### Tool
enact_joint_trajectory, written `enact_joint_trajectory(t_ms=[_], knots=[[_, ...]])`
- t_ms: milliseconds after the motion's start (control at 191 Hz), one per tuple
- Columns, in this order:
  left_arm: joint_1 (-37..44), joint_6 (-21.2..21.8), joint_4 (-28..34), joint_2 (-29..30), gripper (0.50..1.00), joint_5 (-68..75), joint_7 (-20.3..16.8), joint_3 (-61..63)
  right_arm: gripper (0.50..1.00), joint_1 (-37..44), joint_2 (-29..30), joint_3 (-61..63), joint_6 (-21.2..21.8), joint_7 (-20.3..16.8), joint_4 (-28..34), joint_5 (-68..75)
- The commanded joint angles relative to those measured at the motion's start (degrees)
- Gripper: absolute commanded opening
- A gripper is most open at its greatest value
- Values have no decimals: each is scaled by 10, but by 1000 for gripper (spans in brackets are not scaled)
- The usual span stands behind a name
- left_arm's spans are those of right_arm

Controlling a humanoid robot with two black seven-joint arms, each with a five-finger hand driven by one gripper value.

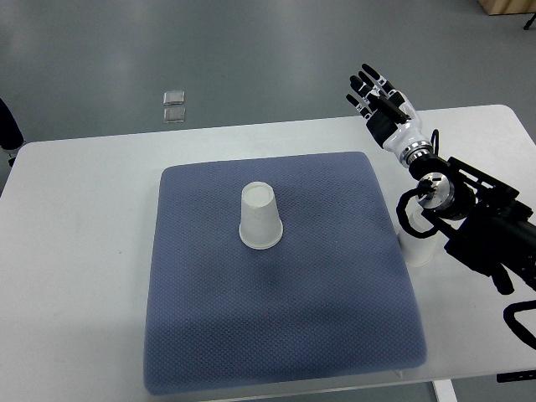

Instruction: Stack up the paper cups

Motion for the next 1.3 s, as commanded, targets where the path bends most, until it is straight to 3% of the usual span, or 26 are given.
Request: enact_joint_trajectory(t_ms=[0,935,1295], knots=[[-1,0,-2,0,1000,0,0,-1,911,1,0,0,1,0,0,0],[0,0,-1,0,1000,0,1,-1,911,39,-11,-6,-13,-4,4,-4],[0,0,-1,0,1000,0,0,-1,911,60,-97,-11,-33,-4,70,-58]])
